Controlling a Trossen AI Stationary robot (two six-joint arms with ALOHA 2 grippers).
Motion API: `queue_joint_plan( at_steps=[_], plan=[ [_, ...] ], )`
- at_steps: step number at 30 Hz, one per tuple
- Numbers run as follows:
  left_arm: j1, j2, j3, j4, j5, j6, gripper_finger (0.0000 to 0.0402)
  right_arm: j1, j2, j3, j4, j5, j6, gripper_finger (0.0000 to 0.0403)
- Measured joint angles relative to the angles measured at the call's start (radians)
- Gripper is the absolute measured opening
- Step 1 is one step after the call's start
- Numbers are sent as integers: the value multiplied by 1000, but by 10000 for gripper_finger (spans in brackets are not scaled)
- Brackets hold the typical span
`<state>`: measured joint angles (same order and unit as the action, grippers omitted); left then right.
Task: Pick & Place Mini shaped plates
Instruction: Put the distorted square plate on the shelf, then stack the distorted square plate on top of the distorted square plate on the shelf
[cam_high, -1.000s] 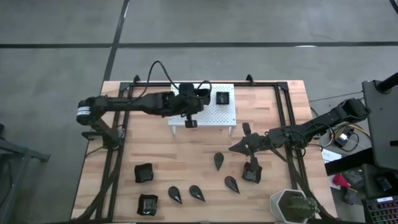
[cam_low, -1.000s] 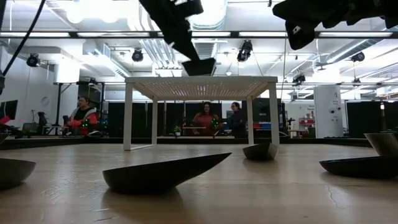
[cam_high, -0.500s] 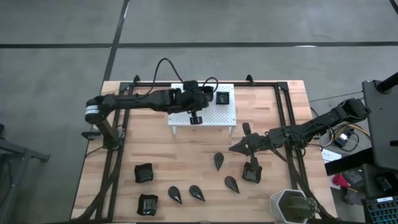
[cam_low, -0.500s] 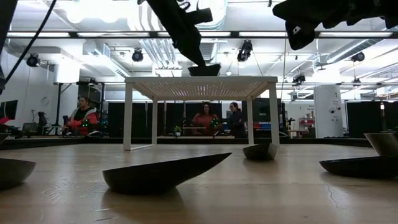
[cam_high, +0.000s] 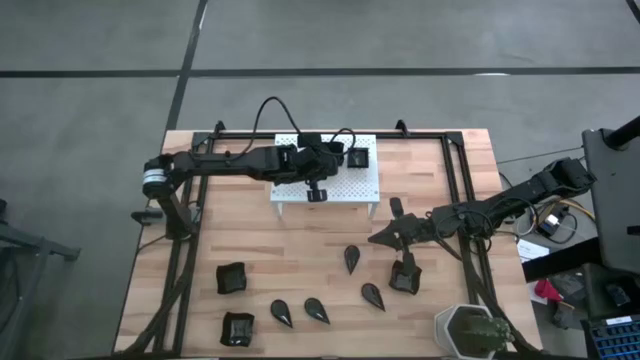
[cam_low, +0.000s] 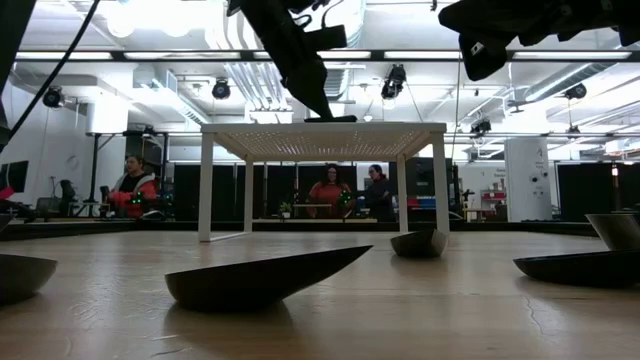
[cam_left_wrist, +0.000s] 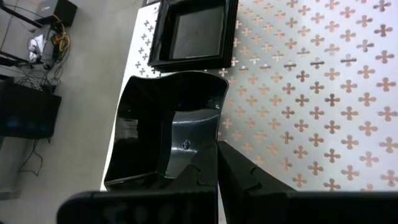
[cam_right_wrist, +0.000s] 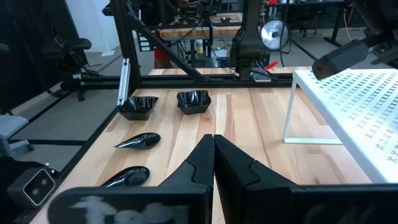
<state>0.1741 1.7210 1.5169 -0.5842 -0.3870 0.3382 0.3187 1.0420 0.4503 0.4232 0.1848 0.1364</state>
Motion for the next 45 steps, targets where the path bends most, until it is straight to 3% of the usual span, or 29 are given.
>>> queue_joint_plan(
  at_steps=[20, 35, 45],
  plan=[
    [0, -2, 0, 8, 1, -13, 1, 0, 0, -8, 0, 0, 2, 8],
    [-23, -19, 8, 7, 1, -23, 110, 0, 0, -10, 0, 0, 3, 8],
    [-111, -130, 1, -182, 9, -214, 124, 0, 0, -15, 1, -1, 29, 8]
  ],
)
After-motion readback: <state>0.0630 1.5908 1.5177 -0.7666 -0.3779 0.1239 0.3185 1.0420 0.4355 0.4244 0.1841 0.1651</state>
